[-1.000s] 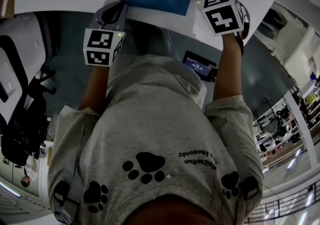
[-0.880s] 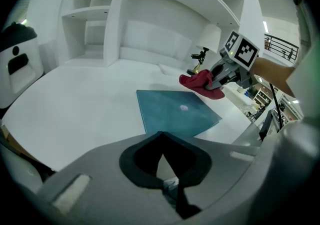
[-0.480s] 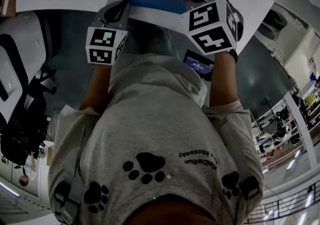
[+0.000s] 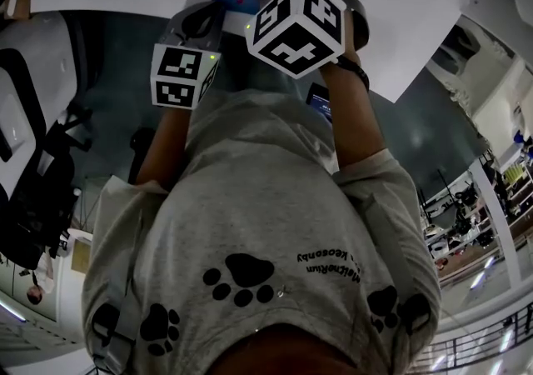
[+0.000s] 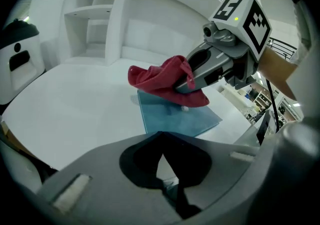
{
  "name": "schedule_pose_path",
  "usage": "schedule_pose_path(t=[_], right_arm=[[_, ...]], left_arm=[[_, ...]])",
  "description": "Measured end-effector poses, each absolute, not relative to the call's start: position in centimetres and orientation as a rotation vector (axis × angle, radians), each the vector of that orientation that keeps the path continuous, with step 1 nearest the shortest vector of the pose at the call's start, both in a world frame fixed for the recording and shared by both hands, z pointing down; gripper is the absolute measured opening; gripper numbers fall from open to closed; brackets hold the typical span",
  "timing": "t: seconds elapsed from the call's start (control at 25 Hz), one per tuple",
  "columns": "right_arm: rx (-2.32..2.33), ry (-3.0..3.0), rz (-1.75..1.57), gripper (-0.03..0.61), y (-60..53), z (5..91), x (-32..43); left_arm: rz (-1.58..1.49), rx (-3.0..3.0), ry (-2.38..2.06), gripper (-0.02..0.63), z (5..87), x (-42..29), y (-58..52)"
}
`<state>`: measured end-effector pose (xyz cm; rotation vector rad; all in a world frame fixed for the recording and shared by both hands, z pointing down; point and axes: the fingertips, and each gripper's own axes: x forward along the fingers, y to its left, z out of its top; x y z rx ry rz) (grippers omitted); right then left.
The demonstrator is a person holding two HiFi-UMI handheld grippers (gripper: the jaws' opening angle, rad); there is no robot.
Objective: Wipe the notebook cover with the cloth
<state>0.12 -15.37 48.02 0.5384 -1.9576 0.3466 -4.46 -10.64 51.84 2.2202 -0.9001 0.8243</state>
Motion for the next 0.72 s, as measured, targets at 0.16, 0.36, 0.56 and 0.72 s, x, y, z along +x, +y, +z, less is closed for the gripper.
schedule_pose_path(t=[0.16, 0.36, 0.56, 0.72], right_arm=[[0.494, -1.928, 0.333, 0.044, -15.7, 49.4, -1.1], [0.425, -1.869, 0.323, 0.044, -15.8, 51.1, -1.8], [0.386, -1.814, 0.311, 0.044, -15.9, 51.8, -2.2], [0.380, -1.815, 0.328, 0.044, -15.8, 51.8, -2.0]], left_arm=[[0.816, 2.220, -0.898, 0.000, 51.8, -4.6, -10.6], [0.802, 2.230, -0.901, 0.000, 51.7, -4.6, -10.8], [0.813, 2.223, -0.904, 0.000, 51.7, -4.8, -10.7], [0.814, 2.219, -0.898, 0.000, 51.8, -4.7, -10.6]])
